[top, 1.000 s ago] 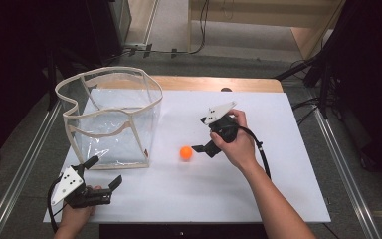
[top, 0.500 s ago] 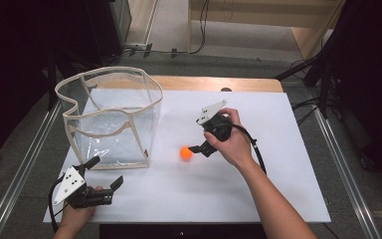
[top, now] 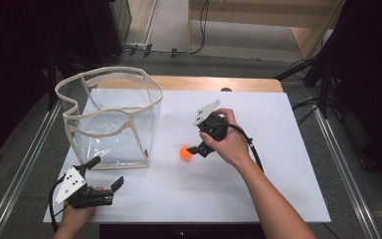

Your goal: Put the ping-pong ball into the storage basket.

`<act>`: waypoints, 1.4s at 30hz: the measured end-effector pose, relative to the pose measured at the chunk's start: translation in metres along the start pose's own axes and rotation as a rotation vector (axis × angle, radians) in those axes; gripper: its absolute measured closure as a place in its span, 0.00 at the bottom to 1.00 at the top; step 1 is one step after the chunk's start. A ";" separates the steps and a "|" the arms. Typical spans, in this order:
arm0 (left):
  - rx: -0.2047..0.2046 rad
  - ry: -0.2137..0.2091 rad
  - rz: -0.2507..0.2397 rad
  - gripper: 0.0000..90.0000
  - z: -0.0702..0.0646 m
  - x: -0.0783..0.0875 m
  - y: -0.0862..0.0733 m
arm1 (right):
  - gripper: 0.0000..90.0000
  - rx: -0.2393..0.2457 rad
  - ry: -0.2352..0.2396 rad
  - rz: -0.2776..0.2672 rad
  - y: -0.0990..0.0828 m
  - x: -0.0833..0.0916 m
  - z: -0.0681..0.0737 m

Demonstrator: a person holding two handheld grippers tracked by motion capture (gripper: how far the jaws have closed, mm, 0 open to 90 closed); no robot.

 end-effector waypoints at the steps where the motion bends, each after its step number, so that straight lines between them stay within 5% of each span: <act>1: -0.001 0.000 0.001 0.00 0.000 0.000 0.000 | 0.00 0.001 -0.001 0.006 0.000 -0.001 -0.001; 15: -0.004 -0.001 -0.002 0.00 0.000 0.000 0.000 | 0.00 -0.010 0.051 0.092 -0.006 -0.018 0.001; 42: -0.008 -0.002 0.000 0.00 -0.001 0.000 0.000 | 0.00 -0.025 0.072 0.201 -0.013 -0.044 0.002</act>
Point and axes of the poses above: each handheld gripper's, and its own axes: x roughly backward along the jaws, y roughly out of its top, z roughly to its left, the point moved 10 cm from there along -x, roughly forward along the jaws, and after that the axes turned 10 degrees about y, right-handed, at the moved point
